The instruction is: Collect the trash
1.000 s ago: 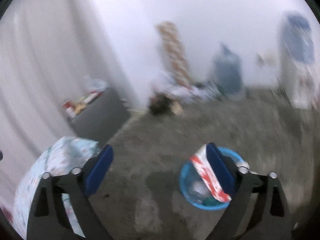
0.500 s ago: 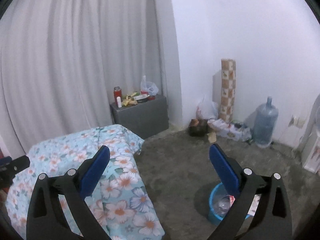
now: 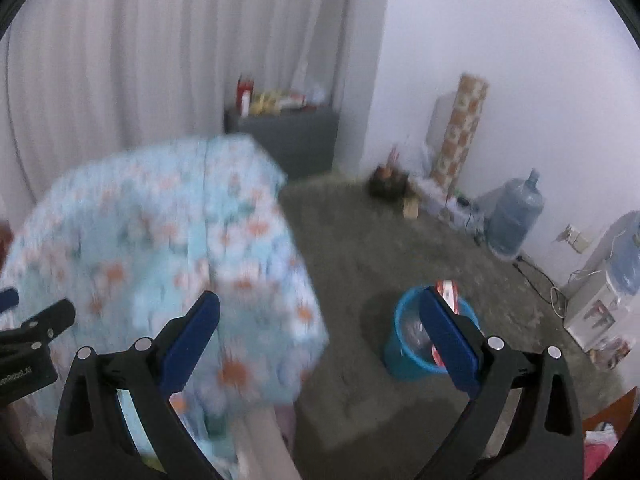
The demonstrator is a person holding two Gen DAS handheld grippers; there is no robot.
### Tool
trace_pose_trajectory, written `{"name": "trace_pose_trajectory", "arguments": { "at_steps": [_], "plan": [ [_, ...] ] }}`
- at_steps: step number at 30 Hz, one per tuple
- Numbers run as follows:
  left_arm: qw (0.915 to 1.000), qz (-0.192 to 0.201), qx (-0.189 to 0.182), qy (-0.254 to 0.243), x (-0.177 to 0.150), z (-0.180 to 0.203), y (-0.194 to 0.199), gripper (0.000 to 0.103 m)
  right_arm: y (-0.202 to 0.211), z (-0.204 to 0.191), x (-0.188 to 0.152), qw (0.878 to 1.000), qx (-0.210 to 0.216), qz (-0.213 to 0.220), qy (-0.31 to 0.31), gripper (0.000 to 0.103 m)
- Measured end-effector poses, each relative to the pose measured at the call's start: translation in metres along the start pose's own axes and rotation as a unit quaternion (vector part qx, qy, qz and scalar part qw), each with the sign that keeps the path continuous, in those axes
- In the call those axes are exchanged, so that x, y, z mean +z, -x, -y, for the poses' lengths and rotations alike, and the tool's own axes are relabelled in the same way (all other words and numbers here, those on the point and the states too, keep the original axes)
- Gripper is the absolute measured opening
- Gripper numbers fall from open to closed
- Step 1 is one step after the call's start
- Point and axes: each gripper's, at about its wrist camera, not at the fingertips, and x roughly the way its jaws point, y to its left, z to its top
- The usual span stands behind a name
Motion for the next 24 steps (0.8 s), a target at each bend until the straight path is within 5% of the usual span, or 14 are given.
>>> {"name": "trace_pose_trajectory", "arguments": {
  "at_steps": [5, 24],
  "plan": [
    [0.9995, -0.019, 0.022, -0.013, -0.011, 0.004, -0.010, 0.094, -0.011, -0.005, -0.018, 0.999, -0.009, -0.047, 0.019, 0.097],
    [0.9988, -0.022, 0.044, 0.004, 0.001, 0.000, -0.018, 0.094, -0.028, 0.018, -0.027, 0.996, -0.039, -0.080, -0.003, 0.097]
  ]
}}
